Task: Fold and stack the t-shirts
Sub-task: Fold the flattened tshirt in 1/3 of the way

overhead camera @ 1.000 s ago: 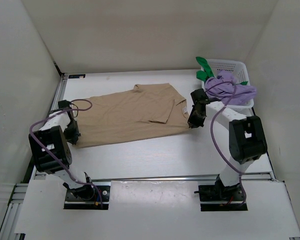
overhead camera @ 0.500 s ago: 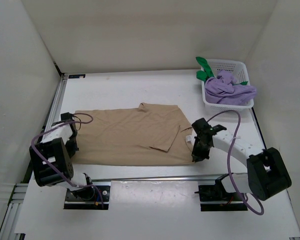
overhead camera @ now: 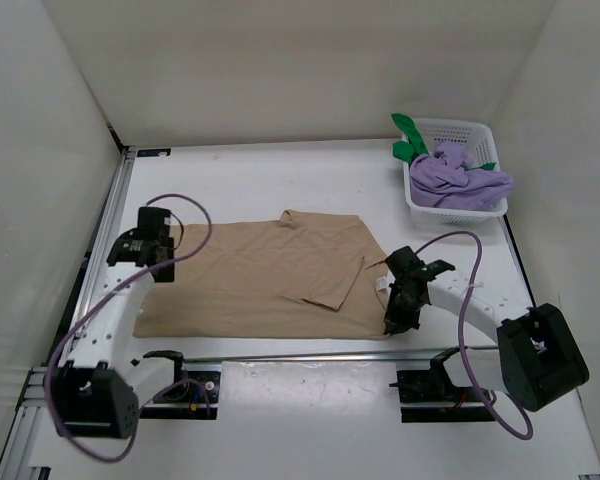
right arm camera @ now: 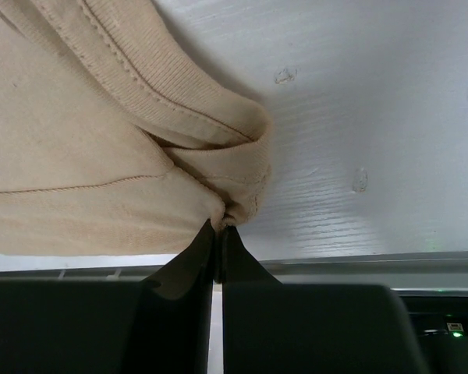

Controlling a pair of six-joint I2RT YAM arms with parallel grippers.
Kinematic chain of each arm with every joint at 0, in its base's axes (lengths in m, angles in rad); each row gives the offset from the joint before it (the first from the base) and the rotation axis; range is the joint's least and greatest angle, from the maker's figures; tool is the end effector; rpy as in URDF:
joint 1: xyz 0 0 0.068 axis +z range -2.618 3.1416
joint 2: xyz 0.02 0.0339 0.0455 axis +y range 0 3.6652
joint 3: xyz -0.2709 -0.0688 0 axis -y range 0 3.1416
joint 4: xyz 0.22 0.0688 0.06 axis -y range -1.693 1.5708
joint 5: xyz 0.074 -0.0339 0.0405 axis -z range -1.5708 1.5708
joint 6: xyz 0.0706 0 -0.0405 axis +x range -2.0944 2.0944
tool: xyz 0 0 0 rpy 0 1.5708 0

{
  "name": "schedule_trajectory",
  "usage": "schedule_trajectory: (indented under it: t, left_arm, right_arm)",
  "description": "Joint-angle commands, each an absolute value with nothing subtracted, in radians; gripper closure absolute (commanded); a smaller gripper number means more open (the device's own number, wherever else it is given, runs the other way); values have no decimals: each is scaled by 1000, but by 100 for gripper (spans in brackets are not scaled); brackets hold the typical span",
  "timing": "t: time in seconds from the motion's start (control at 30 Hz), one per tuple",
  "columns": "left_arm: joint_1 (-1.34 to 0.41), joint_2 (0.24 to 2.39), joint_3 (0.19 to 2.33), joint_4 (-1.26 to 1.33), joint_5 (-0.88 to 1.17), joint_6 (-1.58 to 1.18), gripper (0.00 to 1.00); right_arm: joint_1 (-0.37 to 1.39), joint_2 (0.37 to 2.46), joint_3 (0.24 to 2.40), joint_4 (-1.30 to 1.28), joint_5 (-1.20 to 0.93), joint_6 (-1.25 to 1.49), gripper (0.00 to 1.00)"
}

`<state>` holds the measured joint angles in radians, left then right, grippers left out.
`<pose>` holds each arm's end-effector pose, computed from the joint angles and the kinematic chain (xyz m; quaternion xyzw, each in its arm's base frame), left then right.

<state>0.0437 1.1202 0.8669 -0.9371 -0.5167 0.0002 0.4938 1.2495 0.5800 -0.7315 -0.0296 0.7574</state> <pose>0.1786 0.0427 0.2346 -0.0689 0.9481 0.2548 0.1772 0.1475 0.0818 0.1386 0.1297 0.9878 0.0616 0.0601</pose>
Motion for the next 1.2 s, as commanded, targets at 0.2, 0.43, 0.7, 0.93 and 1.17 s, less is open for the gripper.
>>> schedule_trajectory:
  t: [0.2,0.43,0.7,0.93,1.17]
  left_arm:
    - [-637,1293,1306,-1049,-342,0,29]
    - [-1121,1636,1411,-773,-295,0,32]
    - [-1112,1925,1649,-762,-152,0,43]
    - [-1112,1967,1629,-811,3,0,45]
    - [-1089,1985,1631,-790,51,0,43]
  right_arm:
    - [497,1239,514,-667,-40,775,100]
    - [497,1281,491,-608,-40,775,100]
    - [497,1290,460,-566,-63,793,100]
    - [479,1250,440,-610,-48,802,100]
    - [430,1157,498,-703,-5,802,100]
